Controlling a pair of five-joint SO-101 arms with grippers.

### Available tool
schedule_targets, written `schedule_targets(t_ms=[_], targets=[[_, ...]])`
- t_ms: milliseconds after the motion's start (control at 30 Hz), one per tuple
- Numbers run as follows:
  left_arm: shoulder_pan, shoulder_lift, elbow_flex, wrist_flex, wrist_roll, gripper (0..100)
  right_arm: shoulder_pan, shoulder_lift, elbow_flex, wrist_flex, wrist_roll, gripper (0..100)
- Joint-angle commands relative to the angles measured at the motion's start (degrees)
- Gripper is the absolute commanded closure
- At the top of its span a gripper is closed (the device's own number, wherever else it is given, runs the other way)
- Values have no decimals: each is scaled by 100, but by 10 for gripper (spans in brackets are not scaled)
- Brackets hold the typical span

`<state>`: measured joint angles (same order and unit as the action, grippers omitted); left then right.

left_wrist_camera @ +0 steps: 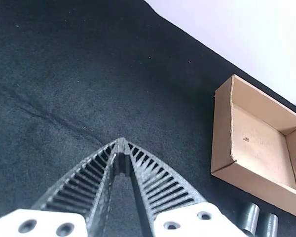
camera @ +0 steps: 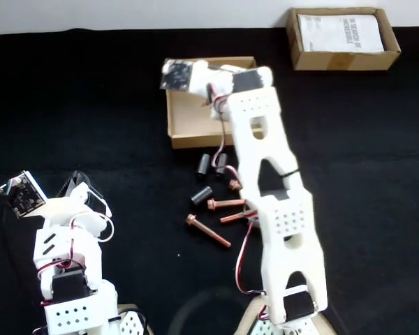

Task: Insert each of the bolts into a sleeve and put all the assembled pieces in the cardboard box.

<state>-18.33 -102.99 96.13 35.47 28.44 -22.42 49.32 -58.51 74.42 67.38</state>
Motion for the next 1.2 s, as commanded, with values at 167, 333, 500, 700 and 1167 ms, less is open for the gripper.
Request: schedule_targets(t_ms=[167,333,500,700,1167], targets=[[-48,-75,101,-79,0,990,-259,629,-330,242,97,986],[-48,-75,101,-88,0,989,-189,637,-787,708,97,872],[-48,-75,101,-88,0,989,-171,637,-1648,1367,97,800],[-48,-66,101,-88,0,989,-154,629,-3327,2659,62,818],[-13,-40,101,-79,0,989,426,-2888,-488,2686,-2646,818]])
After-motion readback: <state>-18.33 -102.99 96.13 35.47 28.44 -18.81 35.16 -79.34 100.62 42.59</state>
